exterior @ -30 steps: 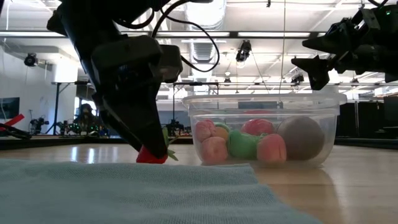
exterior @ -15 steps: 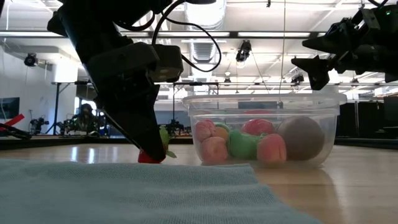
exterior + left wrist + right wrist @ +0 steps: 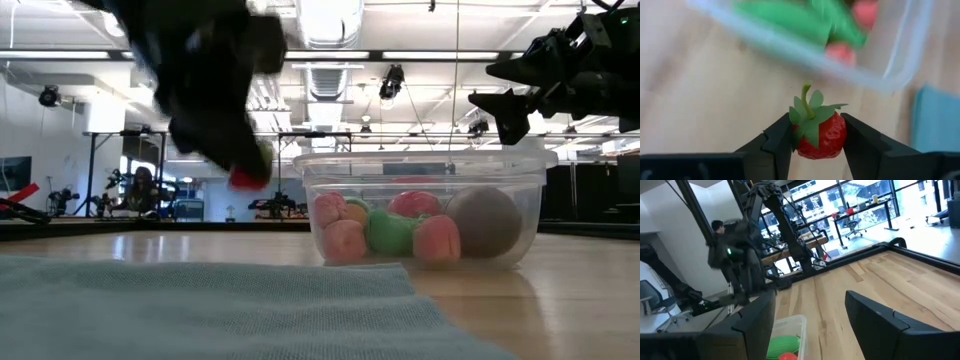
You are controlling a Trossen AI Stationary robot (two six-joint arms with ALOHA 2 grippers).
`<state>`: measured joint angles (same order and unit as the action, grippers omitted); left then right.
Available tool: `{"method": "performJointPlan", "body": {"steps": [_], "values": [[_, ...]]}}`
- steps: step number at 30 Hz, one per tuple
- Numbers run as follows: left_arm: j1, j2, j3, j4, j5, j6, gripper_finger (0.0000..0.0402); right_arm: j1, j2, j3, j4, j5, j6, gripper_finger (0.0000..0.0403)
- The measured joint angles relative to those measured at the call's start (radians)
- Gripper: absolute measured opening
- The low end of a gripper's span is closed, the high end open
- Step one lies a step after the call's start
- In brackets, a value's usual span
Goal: Pick and placing Produce into tupperware
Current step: Put the strawberry into the transparent container, then return to Home Position
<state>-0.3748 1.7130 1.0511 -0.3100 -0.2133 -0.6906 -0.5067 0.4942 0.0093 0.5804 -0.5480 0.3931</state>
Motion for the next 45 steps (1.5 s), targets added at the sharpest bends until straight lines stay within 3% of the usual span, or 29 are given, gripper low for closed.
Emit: {"method": "performJointPlan", "body": {"steps": [5, 9, 11, 16, 26, 30, 38, 45], "values": [[0.008, -0.104, 0.047, -0.004, -0.059, 0.083, 0.0132, 0.0, 0.0, 0.0, 0.0, 0.0, 0.0, 0.0233], [0.034, -0.127, 0.114, 0.081, -0.073, 0.263, 0.0132, 0.0, 0.0, 0.0, 0.0, 0.0, 0.0, 0.0233], [0.06, -0.102, 0.14, 0.143, -0.063, 0.33, 0.0132, 0.0, 0.0, 0.0, 0.0, 0.0, 0.0, 0.0233], [0.122, 0.026, 0.182, 0.222, 0.061, 0.3, 0.0141, 0.0, 0.0, 0.0, 0.0, 0.0, 0.0, 0.0233], [0.13, 0.147, 0.311, 0.197, 0.123, 0.282, 0.0257, 0.0, 0.0, 0.0, 0.0, 0.0, 0.0, 0.0233], [0.131, 0.089, 0.315, 0.086, 0.103, 0.297, 0.0285, 0.0, -0.001, 0.0, 0.0, 0.0, 0.0, 0.0233], [0.133, -0.14, 0.296, -0.264, -0.001, 0.297, 0.0281, 0.0, -0.001, 0.0, -0.001, 0.0, 0.0, 0.0233], [0.122, -0.377, 0.271, -0.231, -0.002, 0.196, 0.0281, 0.0, 0.0, 0.0, -0.001, 0.0, 0.0, 0.0233]]}}
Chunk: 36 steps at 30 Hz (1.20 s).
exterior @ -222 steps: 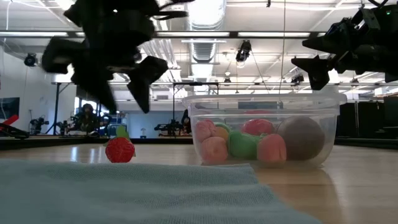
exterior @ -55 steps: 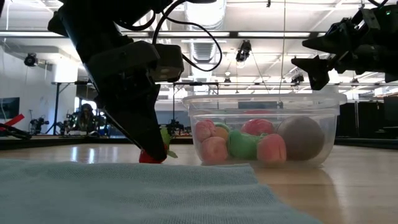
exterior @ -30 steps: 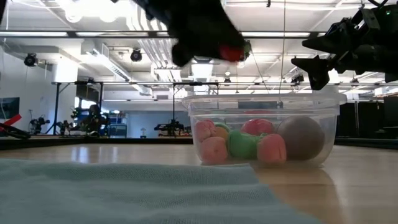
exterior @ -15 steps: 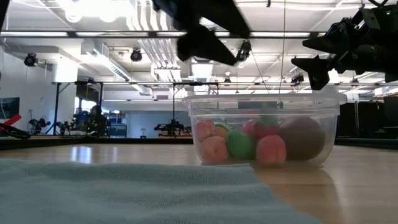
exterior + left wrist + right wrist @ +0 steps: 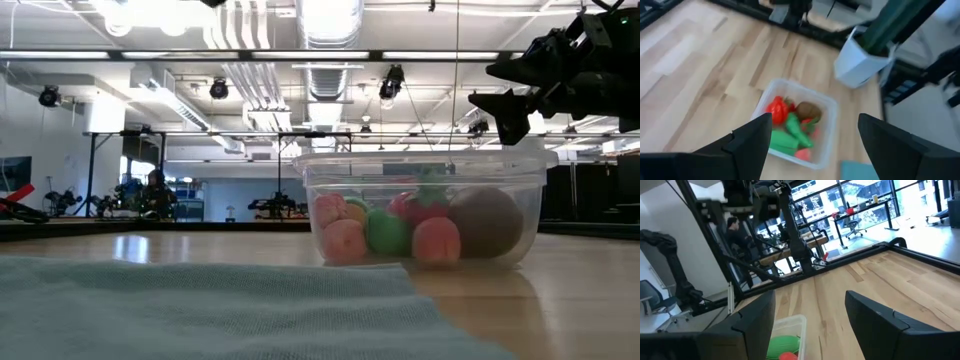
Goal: Pick and placing Produce into tupperware
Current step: Return to Home Position
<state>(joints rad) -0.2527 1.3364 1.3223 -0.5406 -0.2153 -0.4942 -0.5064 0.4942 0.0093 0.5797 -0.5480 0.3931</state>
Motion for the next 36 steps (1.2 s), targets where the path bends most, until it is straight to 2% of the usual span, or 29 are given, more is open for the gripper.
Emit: {"method": "performJointPlan", "body": {"steps": [4, 6, 8, 11, 15, 18, 25, 36], "values": [[0.001, -0.109, -0.05, -0.017, -0.006, -0.149, 0.028, 0.0, 0.0, 0.0, 0.0, 0.0, 0.0, 0.0233], [-0.009, -0.167, -0.111, -0.015, -0.036, -0.226, 0.028, 0.0, 0.0, 0.0, 0.0, 0.0, 0.0, 0.0233], [-0.043, -0.225, -0.195, 0.061, -0.067, -0.226, 0.028, 0.0, 0.0, 0.0, 0.0, 0.0, 0.0, 0.0233], [-0.087, -0.33, -0.358, 0.332, -0.053, -0.129, 0.028, 0.0, 0.0, 0.0, 0.0, 0.0, 0.0, 0.0233], [-0.087, -0.452, -0.6, 0.806, 0.093, 0.045, 0.028, 0.0, -0.001, 0.0, 0.0, 0.0, 0.0, 0.0233], [-0.09, -0.502, -0.749, 1.032, 0.174, 0.089, 0.028, 0.0, -0.001, 0.0, 0.0, 0.0, 0.0, 0.0233], [-0.088, -0.608, -0.959, 1.121, 0.153, 0.078, 0.028, 0.0, -0.001, 0.0, 0.001, 0.0, 0.0, 0.0233], [-0.087, -0.854, -1.261, 1.275, 0.157, 0.03, 0.028, 0.0, -0.001, 0.0, 0.001, 0.0, 0.0, 0.0233]]}}
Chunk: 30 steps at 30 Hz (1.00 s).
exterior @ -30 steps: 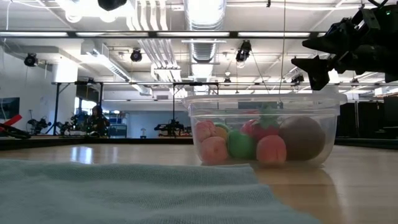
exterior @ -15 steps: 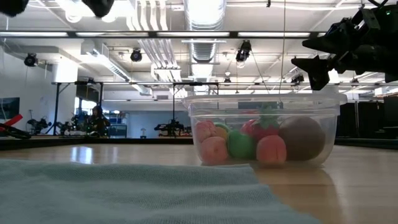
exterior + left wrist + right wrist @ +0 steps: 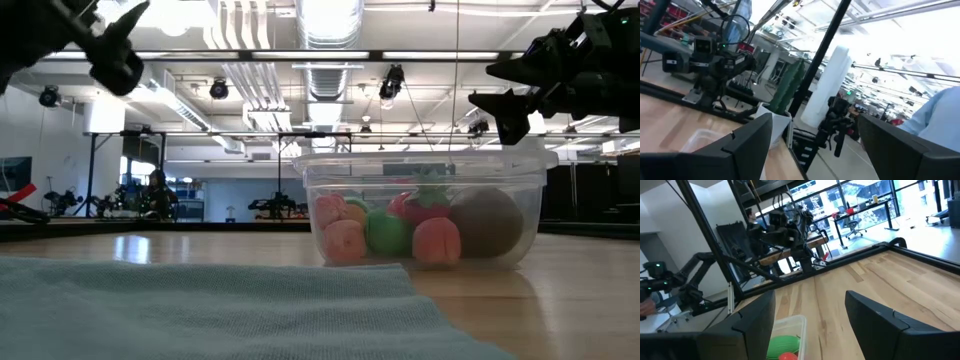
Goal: Pick and placing Produce into tupperware
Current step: Return to Home Position
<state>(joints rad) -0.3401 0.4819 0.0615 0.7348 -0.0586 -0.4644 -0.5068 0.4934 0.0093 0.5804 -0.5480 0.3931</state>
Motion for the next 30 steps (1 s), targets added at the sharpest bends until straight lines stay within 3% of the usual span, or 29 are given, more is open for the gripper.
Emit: {"method": "performJointPlan", "body": {"steps": [3, 7, 16, 24, 30], "values": [[0.0, -0.08, -0.053, -0.024, 0.024, 0.002, 0.028, 0.0, 0.0, 0.0, 0.0, 0.0, 0.0, 0.0233], [0.0, -0.205, -0.052, -0.192, 0.051, -0.001, 0.028, 0.0, 0.0, 0.0, 0.0, 0.0, 0.0, 0.0233], [0.0, -0.463, -0.052, -0.72, 0.055, -0.038, 0.028, 0.0, 0.0, 0.0, 0.0, 0.0, 0.0, 0.0233], [0.0, -0.419, -0.052, -0.711, 0.02, 0.083, 0.028, 0.0, 0.001, 0.0, 0.0, 0.0, 0.0, 0.0233], [0.0, -0.388, -0.053, -0.71, 0.019, 0.08, 0.028, 0.0, 0.001, 0.0, 0.0, 0.0, 0.0, 0.0233]]}}
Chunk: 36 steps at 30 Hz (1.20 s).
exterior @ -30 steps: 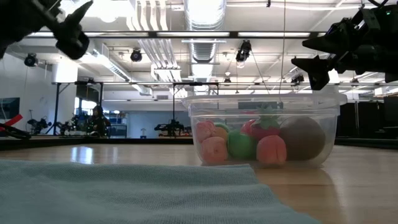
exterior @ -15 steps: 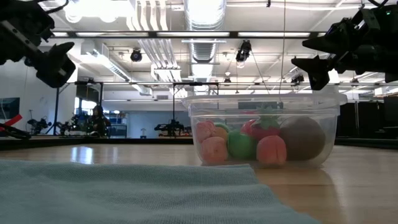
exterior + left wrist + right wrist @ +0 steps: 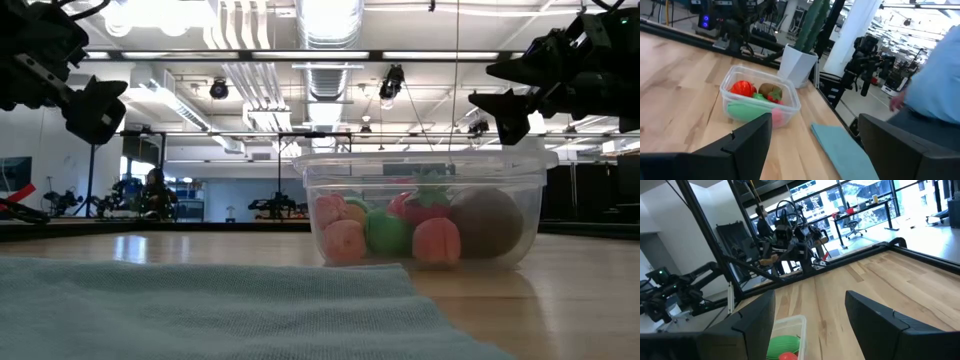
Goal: Pick and placing Produce into tupperware
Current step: Return to Home Position
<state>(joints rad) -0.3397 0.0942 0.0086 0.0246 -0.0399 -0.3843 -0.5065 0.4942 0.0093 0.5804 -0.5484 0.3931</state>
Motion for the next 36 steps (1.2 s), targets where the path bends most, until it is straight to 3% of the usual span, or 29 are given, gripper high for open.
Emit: {"method": "performJointPlan", "body": {"steps": [36], "values": [[0.0, 0.113, -0.001, 0.005, 0.0, 0.0, 0.028, 0.0, 0.0, 0.0, 0.0, 0.0, 0.0, 0.0233]]}}
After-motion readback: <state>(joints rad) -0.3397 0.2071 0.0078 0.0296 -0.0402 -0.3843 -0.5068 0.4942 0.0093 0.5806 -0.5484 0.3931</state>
